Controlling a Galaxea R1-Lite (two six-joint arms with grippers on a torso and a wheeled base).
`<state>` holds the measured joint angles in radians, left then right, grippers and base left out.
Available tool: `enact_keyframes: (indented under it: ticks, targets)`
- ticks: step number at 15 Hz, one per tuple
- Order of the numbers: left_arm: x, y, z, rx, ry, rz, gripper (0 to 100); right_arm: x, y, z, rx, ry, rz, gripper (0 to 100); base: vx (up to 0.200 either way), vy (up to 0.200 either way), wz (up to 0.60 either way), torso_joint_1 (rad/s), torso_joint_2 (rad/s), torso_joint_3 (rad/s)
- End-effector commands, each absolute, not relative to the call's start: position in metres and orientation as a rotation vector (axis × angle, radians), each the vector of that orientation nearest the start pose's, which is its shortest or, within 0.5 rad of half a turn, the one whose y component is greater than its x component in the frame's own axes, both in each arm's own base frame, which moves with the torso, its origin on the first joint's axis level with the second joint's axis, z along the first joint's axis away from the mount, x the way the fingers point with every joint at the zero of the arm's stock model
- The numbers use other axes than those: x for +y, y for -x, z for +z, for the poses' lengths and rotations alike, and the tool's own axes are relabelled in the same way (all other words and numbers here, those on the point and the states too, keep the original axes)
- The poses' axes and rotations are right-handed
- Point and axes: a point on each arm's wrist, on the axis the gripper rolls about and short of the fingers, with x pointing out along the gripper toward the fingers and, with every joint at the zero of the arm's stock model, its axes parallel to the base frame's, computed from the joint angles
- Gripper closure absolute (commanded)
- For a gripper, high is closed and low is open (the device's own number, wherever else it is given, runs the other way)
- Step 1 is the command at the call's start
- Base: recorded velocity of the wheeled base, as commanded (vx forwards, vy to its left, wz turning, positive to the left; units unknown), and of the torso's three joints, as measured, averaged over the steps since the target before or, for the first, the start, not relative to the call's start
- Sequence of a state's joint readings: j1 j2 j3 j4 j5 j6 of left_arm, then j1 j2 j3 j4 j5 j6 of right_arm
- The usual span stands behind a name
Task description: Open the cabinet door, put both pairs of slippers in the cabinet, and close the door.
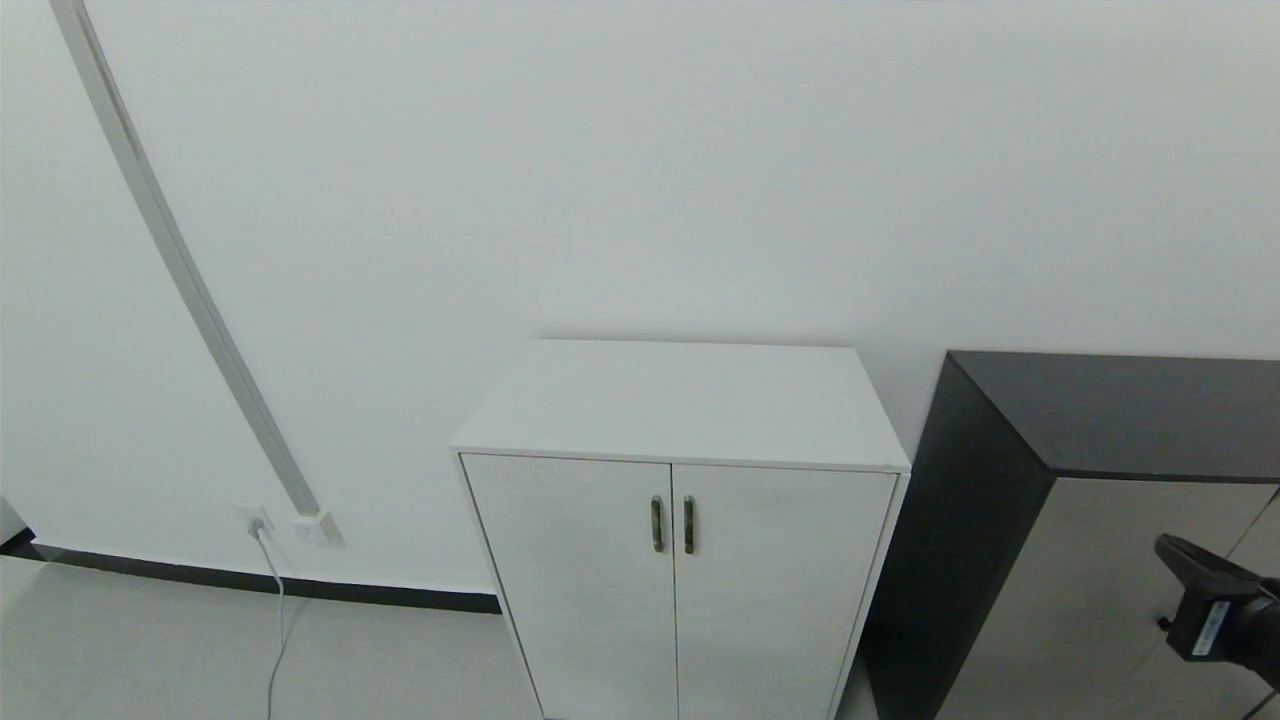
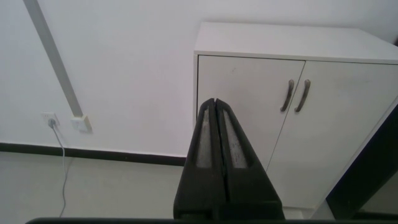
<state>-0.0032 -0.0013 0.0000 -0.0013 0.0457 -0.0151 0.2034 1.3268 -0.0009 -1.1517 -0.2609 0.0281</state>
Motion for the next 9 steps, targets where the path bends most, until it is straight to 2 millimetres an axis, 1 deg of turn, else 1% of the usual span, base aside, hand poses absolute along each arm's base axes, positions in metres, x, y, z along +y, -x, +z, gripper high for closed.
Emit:
enact_keyframes:
  ticks: [1, 3, 4, 5, 9]
  targets:
    - [0.001, 0.023, 0.076, -0.002, 0.015, 0.043, 100, 0.020, -0.120, 0.132, 0.123, -0.001, -0.019, 100, 0.000, 0.000, 0.00, 0.000, 0.00, 0.000]
    - [0.001, 0.023, 0.076, -0.002, 0.015, 0.043, 100, 0.016, -0.097, 0.130, 0.154, 0.002, 0.018, 100, 0.000, 0.000, 0.00, 0.000, 0.00, 0.000]
    - [0.001, 0.023, 0.076, -0.002, 0.015, 0.043, 100, 0.015, -0.093, 0.129, 0.165, 0.004, 0.028, 100, 0.000, 0.000, 0.00, 0.000, 0.00, 0.000]
    - [0.001, 0.023, 0.076, -0.002, 0.014, 0.043, 100, 0.013, -0.076, 0.126, 0.183, 0.003, 0.075, 100, 0.000, 0.000, 0.00, 0.000, 0.00, 0.000]
    - [0.001, 0.023, 0.076, -0.002, 0.014, 0.043, 100, 0.008, -0.043, 0.109, 0.257, 0.012, 0.154, 100, 0.000, 0.000, 0.00, 0.000, 0.00, 0.000]
